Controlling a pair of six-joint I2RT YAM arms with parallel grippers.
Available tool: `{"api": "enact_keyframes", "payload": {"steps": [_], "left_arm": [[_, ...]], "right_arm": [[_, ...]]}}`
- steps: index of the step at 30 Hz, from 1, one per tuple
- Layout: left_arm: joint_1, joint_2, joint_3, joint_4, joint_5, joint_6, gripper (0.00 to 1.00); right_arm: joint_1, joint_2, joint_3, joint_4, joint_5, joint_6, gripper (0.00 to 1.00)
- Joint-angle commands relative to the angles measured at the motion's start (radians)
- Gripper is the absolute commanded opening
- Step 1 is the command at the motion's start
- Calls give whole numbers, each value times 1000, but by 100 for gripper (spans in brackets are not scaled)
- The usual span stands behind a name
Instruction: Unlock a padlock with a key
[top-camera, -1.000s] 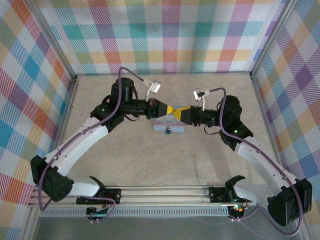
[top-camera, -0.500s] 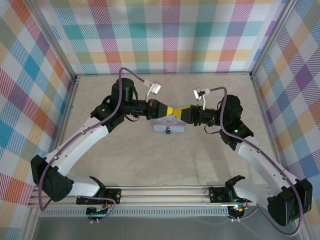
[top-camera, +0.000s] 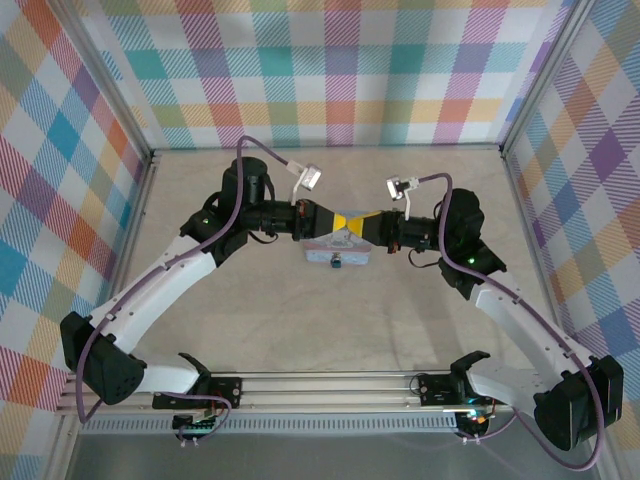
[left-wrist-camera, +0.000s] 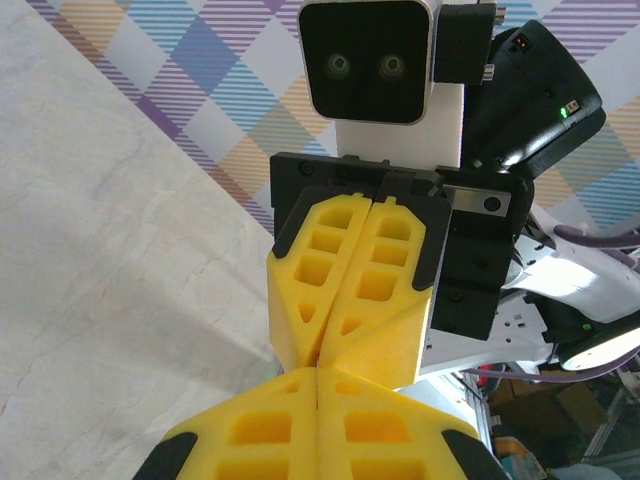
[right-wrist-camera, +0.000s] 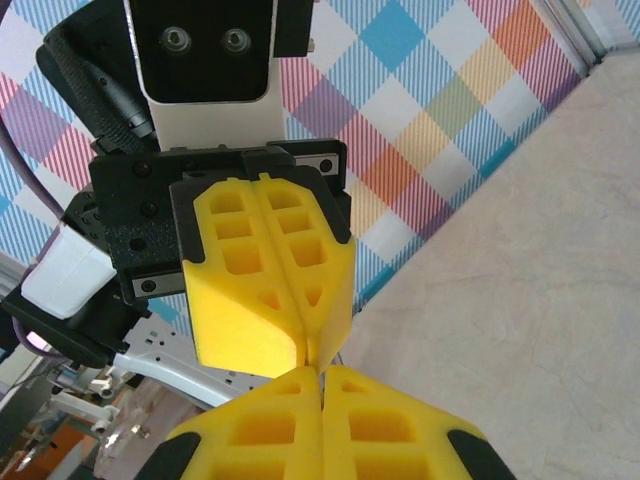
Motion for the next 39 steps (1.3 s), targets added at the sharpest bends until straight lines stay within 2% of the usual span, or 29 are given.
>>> {"api": "enact_keyframes", "payload": {"steps": [1,5,6,8,12,21,24,30,34,39], "left_arm": [[3,-29,-13,47,-1,-2,0],[4,-31,-17,55,-14,-12,0],[8,-31,-16,51,-31,-18,4],[22,-40,-27,62,-57,-40,29],[51,-65,-60,110,-69,-78,36],[66,-96,-101,140,-95,-104,44],[66,-113,-125,131,-139,-104,54],[64,-135,-241,110,-258,-105,62],[58,-135,-359,167,-290,-149,62],[37,-144,-454,275,-313,-212,62]], "right_arm": [[1,-18,21,-4,-39,-30,0],[1,-27,16,-8,-36,-40,0],[1,-34,15,-19,-24,-49,0],[1,-49,8,-31,0,-65,0],[1,-66,0,-36,10,-71,0],[1,-74,-6,-49,34,-82,0],[1,-77,-4,-84,81,-95,0],[-1,-90,-7,-163,227,-131,0],[-2,-87,-17,-201,316,-154,0],[-3,-71,-60,-151,318,-130,0]]}}
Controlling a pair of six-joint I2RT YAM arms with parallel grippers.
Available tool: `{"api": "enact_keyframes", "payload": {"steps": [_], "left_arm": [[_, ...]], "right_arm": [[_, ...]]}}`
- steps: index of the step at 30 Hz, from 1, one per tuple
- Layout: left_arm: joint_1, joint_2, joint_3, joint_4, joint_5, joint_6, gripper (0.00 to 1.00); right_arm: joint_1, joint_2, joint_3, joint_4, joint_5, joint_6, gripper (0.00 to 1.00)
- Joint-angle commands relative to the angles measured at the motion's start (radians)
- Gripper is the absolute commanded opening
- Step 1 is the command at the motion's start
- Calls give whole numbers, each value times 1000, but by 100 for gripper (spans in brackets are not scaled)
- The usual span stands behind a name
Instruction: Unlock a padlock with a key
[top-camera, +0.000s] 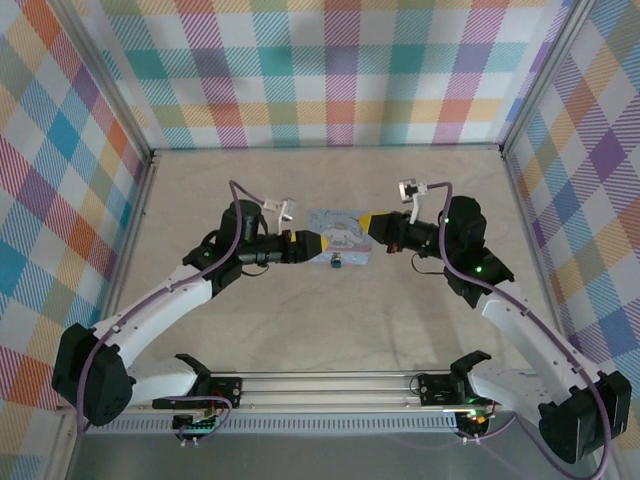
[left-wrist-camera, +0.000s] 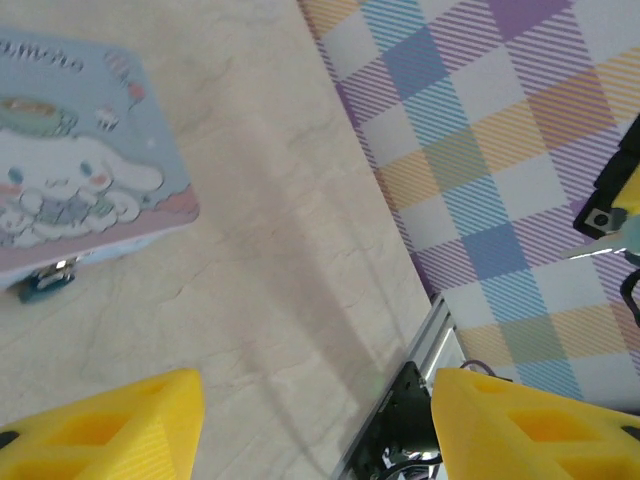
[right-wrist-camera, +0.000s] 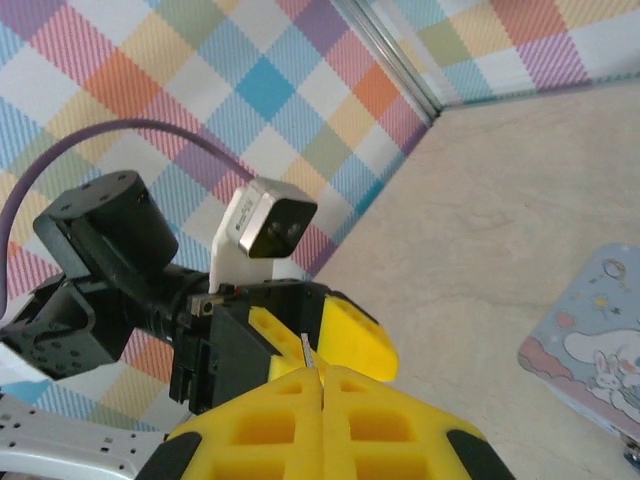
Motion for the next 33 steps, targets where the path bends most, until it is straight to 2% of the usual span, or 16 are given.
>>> {"api": "enact_keyframes", "payload": {"steps": [1,10,17,26,33], "left_arm": [[-18,-22,-30,129,-35,-47,62],[-27,-45,-73,203,-81,-75,64],[-39,7,-114,207,-106,-71,67],[-71,171,-163,315,-165,-73,71],[-70,337,-97,387,-205,-65,72]], "right_arm": [[-3,4,-36,34,34,6,0],[-3,-7,-143,232,71,100,0],[-9,30,-94,90,216,23,0],[-62,174,-33,63,352,-63,0],[-92,310,11,90,393,-89,0]]}}
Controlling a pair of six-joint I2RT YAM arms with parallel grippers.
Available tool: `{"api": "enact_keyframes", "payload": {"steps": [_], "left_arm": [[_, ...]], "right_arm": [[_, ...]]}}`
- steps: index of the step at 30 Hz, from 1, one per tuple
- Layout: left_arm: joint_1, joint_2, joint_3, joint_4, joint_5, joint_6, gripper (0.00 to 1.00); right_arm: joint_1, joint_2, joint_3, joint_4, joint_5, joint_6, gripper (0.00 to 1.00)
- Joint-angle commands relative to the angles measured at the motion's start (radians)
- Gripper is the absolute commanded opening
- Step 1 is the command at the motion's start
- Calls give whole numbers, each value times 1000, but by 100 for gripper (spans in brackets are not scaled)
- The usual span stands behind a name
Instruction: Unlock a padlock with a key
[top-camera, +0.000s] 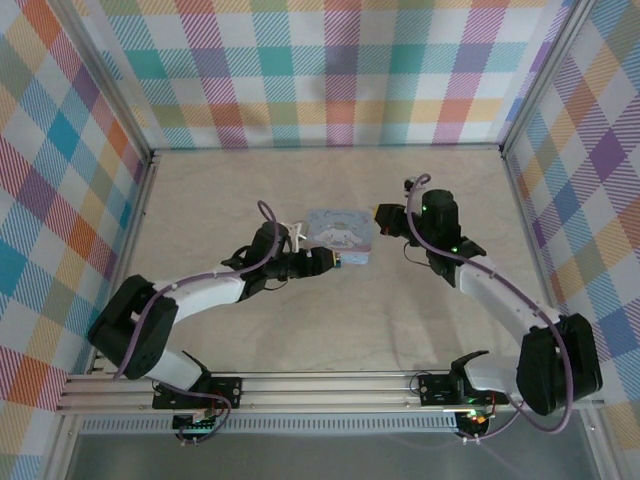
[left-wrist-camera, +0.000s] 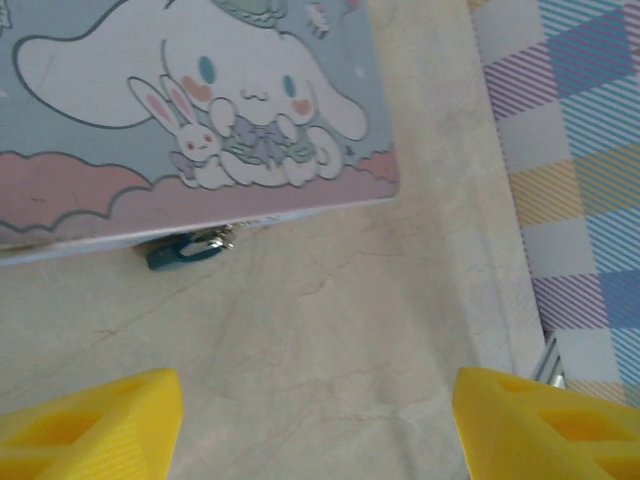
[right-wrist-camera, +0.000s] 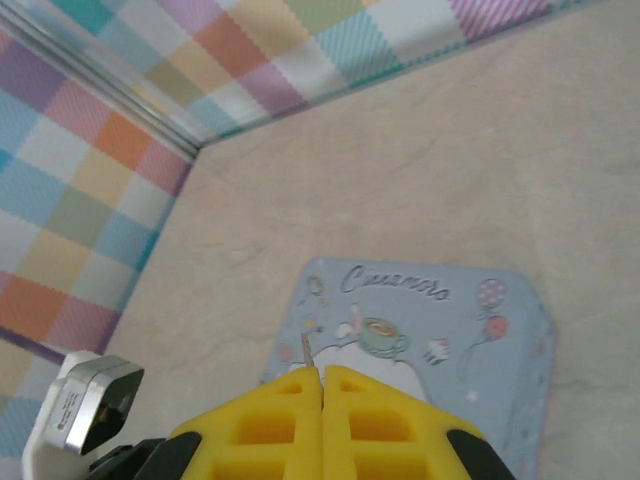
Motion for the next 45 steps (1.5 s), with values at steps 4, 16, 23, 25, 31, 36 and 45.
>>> {"api": "enact_keyframes", "payload": {"steps": [4,16,23,25,31,36,45], "left_arm": [[-8,84,81,66,-81,40,72],[65,140,141,69,-103,84,74],[48,94,54,97,-43,94,100],[44,85,22,111,-39,94,100],[30,112,-39,204,-28,96,100],[-6,205,-86,403,-46,149,100],[-51,343,-111,630,-136,224,100]], "right_arm": [[-9,79,73,18,56,-65,0],[-11,302,244,-41,96,-165,0],[-12,456,381,-80,151,-213,0],[-12,503,431,-102,157,-228,0],[-13,613,549,-162,166,-257,0],[-13,674,604,-201,180,-285,0],[-13,747,670,-247,176,-315,0]]}}
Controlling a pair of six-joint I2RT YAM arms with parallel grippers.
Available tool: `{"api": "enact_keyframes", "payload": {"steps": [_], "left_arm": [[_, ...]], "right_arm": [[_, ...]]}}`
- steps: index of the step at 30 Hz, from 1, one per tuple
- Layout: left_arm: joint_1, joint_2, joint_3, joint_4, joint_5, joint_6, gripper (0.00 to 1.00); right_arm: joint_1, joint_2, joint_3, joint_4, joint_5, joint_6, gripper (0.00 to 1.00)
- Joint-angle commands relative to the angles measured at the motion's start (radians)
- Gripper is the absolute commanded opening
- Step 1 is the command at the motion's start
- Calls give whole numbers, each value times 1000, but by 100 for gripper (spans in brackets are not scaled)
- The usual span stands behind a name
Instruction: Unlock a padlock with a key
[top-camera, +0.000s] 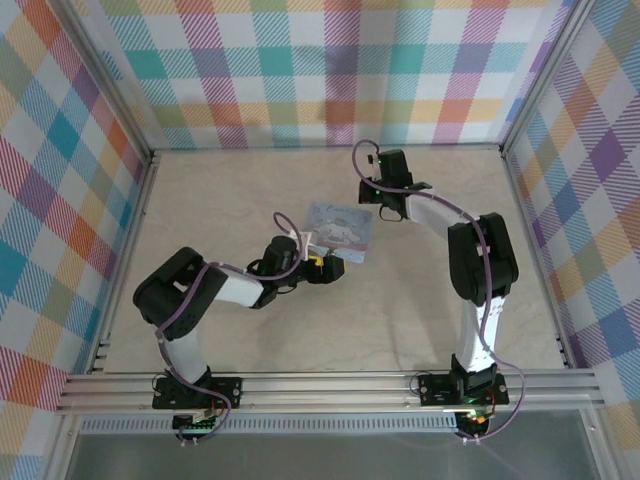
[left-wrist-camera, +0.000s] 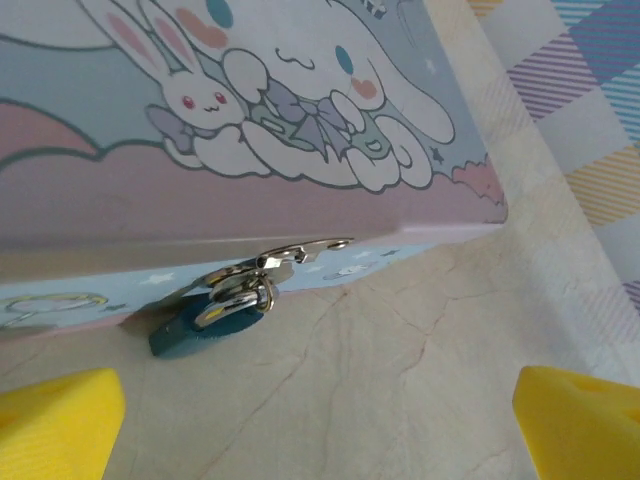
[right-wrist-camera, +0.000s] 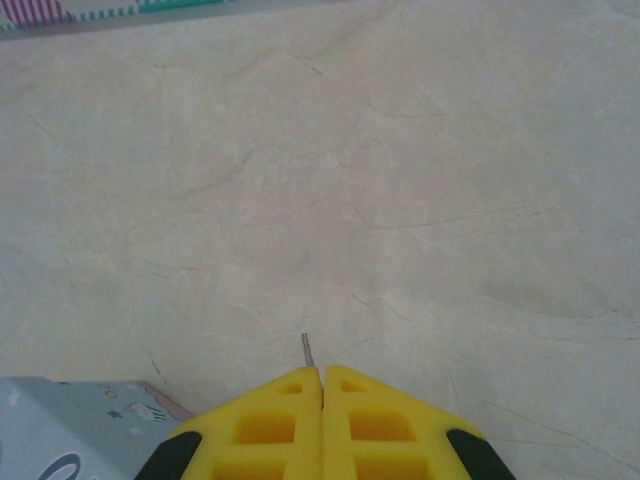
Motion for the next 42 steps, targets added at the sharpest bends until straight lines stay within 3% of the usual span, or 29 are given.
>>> {"api": "enact_keyframes", "payload": {"steps": [1,13,26,33,42], "left_arm": [[-28,47,-20,105,-56,69,100],[-78,112,53,77,-121,163,99],[-80,121,105,116,85,167,83],[-60,135,83,178,50,97,84],[-45,168,109,197,172,53,80]], "right_arm": [[-6,23,42,-26,-4,-25,0],[-1,51,37,-29,-46,-25,0],[4,49,5,-16,-53,-23,0],[6,42,-8,-8,-57,-17,0],[5,34,-15,-4,-58,-17,0]]}}
